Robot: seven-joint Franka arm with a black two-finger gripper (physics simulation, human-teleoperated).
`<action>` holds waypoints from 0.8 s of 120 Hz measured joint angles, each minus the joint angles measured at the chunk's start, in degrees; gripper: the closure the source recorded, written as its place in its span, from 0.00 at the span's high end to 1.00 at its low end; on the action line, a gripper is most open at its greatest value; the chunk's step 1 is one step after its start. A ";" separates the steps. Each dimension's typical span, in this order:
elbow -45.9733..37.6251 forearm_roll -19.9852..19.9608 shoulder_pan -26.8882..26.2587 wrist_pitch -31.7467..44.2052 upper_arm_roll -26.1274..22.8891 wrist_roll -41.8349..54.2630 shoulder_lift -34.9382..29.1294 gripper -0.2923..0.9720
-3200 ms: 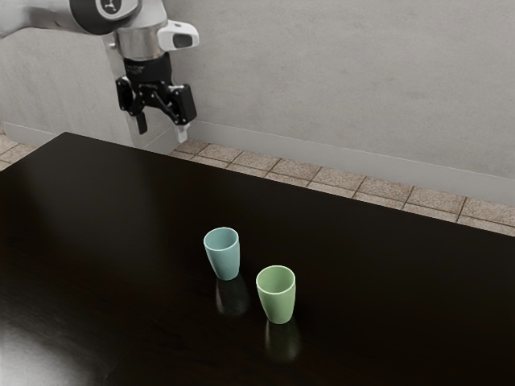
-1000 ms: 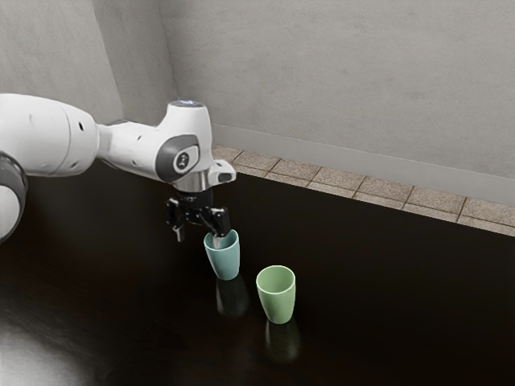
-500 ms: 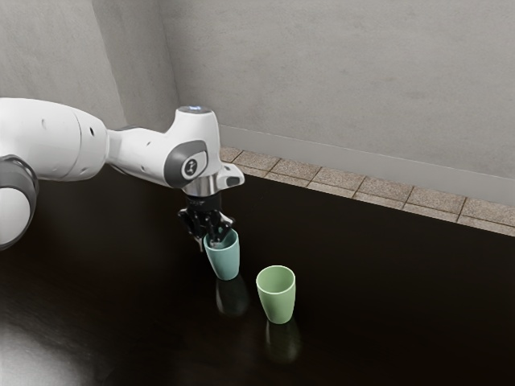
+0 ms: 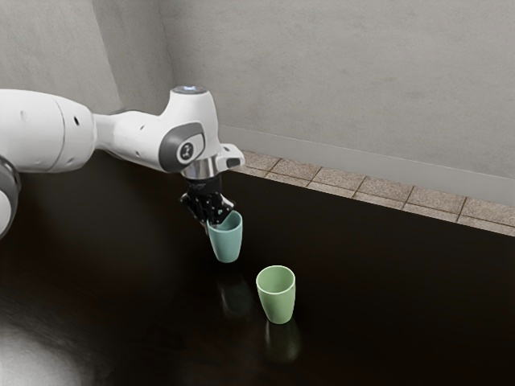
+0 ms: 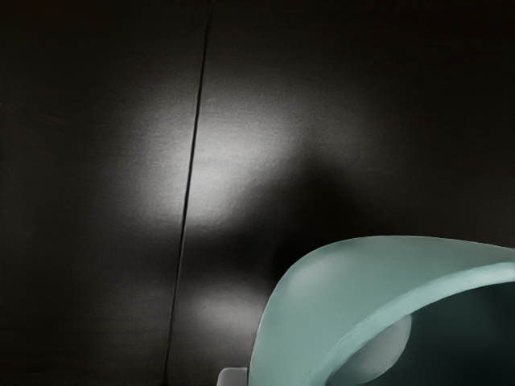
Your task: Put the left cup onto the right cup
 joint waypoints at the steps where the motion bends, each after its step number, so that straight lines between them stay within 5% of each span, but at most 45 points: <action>1: 0.01 0.01 0.00 -0.02 -0.01 -0.02 -0.12 0.16; 46: 11.39 0.92 -0.07 -7.08 -1.07 -0.88 -1.23 0.15; 96: 14.92 6.11 0.15 -11.37 -13.89 -5.40 -1.05 0.15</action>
